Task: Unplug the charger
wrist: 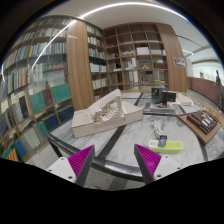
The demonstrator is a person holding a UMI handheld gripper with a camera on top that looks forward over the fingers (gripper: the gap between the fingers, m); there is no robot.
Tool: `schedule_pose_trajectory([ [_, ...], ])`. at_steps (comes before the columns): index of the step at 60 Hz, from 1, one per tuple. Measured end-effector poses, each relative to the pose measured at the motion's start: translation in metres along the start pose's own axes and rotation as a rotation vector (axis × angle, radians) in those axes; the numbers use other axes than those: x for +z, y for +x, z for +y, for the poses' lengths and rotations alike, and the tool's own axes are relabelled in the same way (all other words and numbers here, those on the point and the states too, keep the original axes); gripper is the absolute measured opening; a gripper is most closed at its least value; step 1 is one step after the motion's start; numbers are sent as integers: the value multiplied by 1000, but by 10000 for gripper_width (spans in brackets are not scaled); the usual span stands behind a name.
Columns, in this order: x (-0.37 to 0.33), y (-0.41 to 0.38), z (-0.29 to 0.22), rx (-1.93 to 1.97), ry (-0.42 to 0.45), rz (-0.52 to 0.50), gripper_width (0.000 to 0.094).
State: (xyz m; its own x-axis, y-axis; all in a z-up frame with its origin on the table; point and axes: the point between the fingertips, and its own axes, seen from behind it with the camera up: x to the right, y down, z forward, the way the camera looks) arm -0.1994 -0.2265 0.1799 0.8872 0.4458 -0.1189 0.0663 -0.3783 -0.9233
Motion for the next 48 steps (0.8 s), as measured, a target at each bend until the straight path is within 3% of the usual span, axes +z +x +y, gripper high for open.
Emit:
schedule_pose_trajectory([
  [11, 45, 33, 4, 28, -10, 34, 815],
  [29, 113, 168, 35, 30, -72, 245, 802],
  [40, 169, 227, 43, -2, -89, 311, 772],
  [46, 194, 247, 52, -12, -101, 320, 676],
  [48, 200, 248, 57, -16, -111, 321, 524],
])
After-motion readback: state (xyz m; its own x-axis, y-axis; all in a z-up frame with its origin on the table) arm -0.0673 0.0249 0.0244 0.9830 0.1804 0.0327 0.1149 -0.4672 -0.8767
